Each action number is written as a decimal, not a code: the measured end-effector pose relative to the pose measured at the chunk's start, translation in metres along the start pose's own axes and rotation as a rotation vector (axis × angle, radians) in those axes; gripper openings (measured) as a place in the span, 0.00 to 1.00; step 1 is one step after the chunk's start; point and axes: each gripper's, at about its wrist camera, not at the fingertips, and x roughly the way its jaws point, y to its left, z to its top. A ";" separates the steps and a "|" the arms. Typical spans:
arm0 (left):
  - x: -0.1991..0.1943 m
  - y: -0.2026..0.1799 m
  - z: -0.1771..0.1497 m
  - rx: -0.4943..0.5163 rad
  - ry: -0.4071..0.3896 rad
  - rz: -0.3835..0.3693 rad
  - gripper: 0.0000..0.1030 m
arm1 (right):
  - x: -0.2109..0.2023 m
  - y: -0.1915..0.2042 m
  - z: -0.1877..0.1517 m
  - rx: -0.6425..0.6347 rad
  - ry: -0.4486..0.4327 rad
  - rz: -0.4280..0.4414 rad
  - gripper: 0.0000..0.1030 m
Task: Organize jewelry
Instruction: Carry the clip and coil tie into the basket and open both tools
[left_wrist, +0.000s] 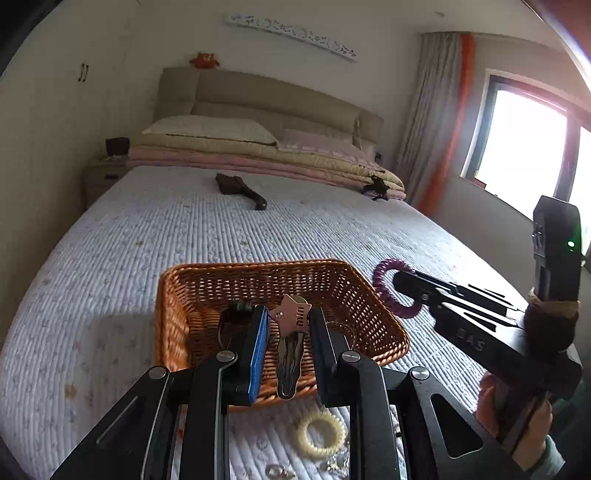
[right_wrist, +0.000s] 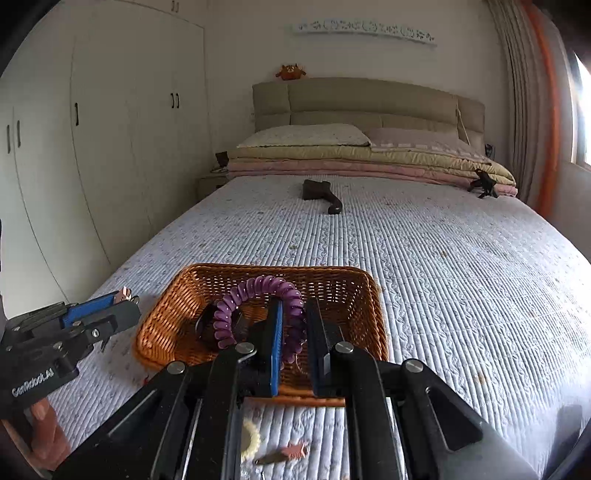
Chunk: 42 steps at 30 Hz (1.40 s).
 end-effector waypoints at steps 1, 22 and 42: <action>0.014 -0.002 0.001 0.000 0.019 -0.015 0.22 | 0.016 -0.003 0.003 0.007 0.028 0.002 0.13; 0.138 -0.012 -0.031 0.018 0.263 -0.005 0.22 | 0.132 -0.035 -0.020 0.067 0.252 0.011 0.13; -0.050 -0.006 -0.017 -0.025 -0.087 -0.113 0.58 | -0.027 -0.013 -0.026 0.018 -0.024 0.089 0.34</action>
